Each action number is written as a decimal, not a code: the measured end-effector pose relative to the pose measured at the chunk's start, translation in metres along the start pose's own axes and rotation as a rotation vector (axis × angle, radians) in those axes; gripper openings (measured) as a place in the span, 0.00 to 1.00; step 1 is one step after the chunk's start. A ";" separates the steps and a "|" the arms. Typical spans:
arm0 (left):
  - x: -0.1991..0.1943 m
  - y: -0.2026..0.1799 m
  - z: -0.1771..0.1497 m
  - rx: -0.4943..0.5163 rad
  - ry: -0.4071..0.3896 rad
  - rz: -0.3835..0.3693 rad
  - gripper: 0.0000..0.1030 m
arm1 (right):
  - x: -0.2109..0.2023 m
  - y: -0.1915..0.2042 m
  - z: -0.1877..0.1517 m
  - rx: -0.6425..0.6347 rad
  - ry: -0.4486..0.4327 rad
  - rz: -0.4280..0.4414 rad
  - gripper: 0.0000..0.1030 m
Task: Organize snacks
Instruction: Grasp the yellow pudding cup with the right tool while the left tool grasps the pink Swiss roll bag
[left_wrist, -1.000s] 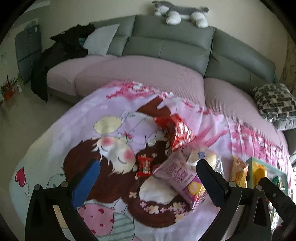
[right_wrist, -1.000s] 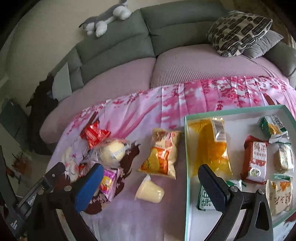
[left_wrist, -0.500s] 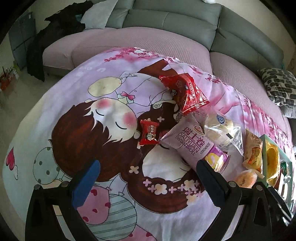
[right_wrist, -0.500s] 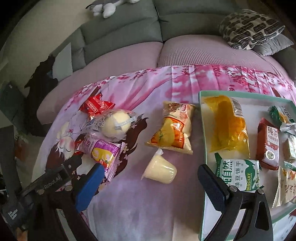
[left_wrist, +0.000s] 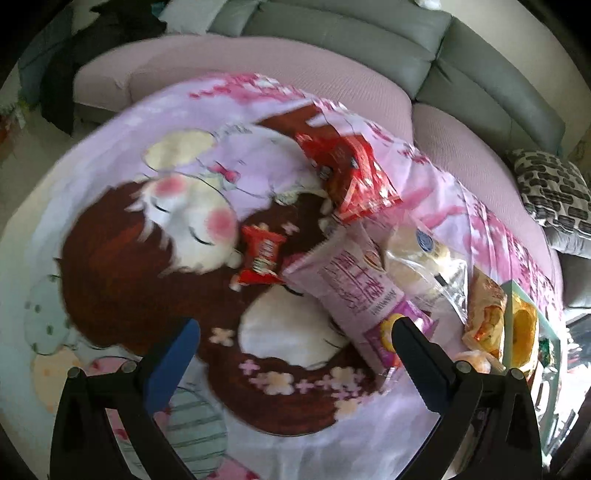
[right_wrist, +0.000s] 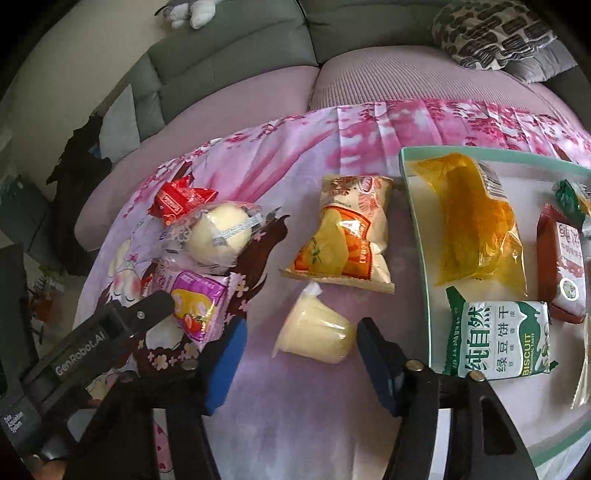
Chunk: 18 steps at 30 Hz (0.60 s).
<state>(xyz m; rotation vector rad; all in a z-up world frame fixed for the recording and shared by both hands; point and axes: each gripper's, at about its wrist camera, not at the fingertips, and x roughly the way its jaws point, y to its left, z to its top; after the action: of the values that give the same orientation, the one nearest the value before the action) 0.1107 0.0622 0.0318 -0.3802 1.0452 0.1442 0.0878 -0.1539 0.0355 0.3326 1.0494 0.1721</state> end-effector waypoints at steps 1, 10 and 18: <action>0.001 -0.003 0.000 0.003 -0.001 -0.004 1.00 | 0.000 0.000 0.000 0.001 -0.004 -0.003 0.55; 0.026 -0.023 0.005 -0.014 0.010 -0.032 1.00 | 0.003 0.000 0.002 -0.002 -0.005 -0.006 0.55; 0.024 -0.022 0.004 -0.002 -0.002 -0.012 0.91 | 0.004 -0.002 0.002 -0.002 -0.003 -0.003 0.55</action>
<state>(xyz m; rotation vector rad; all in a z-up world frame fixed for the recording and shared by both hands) 0.1323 0.0413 0.0181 -0.3884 1.0405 0.1352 0.0917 -0.1551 0.0330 0.3288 1.0471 0.1699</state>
